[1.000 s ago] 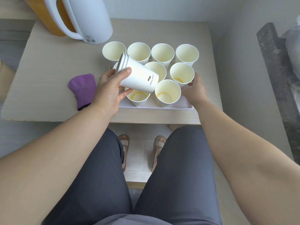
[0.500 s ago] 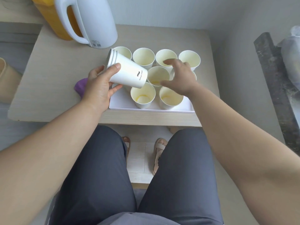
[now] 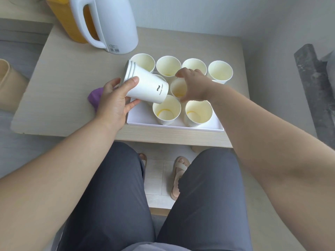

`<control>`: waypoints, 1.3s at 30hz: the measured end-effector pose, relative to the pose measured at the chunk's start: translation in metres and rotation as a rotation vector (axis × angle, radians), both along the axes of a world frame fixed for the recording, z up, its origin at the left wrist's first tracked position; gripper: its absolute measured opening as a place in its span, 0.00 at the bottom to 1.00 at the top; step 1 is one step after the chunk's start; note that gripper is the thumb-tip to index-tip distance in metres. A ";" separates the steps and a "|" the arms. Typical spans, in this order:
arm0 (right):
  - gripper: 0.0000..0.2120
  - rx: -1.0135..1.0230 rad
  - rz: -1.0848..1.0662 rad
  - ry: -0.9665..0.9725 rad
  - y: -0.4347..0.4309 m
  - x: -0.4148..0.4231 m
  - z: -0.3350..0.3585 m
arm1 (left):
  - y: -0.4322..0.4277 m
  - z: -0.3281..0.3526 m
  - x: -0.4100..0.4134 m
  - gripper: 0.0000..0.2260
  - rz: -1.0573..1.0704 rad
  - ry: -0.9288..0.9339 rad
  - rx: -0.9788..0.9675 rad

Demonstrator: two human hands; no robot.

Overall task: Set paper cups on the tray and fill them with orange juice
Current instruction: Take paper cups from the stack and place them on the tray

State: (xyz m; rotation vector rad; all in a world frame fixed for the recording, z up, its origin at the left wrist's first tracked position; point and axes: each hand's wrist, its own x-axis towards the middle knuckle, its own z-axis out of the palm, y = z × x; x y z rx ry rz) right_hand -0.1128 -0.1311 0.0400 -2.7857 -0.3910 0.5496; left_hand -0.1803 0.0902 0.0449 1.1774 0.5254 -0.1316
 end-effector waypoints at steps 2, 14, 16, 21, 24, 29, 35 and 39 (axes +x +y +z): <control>0.39 0.046 -0.016 -0.019 0.000 0.000 -0.002 | 0.002 -0.001 0.000 0.49 0.003 0.003 0.001; 0.38 0.039 -0.028 -0.044 0.002 -0.001 -0.001 | 0.003 -0.002 -0.001 0.48 -0.001 0.011 0.006; 0.38 0.011 -0.021 -0.049 0.003 -0.001 0.001 | 0.002 0.000 -0.002 0.49 0.002 0.012 0.005; 0.39 -0.032 -0.010 -0.051 0.004 -0.003 0.003 | -0.002 0.003 -0.003 0.45 -0.003 0.014 0.005; 0.41 -0.002 -0.033 -0.042 0.002 -0.003 0.005 | -0.004 0.004 -0.003 0.41 0.009 0.014 0.005; 0.42 -0.041 -0.040 -0.067 0.000 -0.003 0.007 | -0.007 0.009 -0.003 0.40 0.005 0.005 0.005; 0.42 -0.143 -0.003 -0.112 0.003 -0.006 0.006 | -0.010 0.012 -0.006 0.38 0.016 0.004 0.015; 0.40 -0.150 0.009 -0.120 0.004 -0.004 0.007 | -0.010 0.010 -0.007 0.31 0.020 0.010 0.033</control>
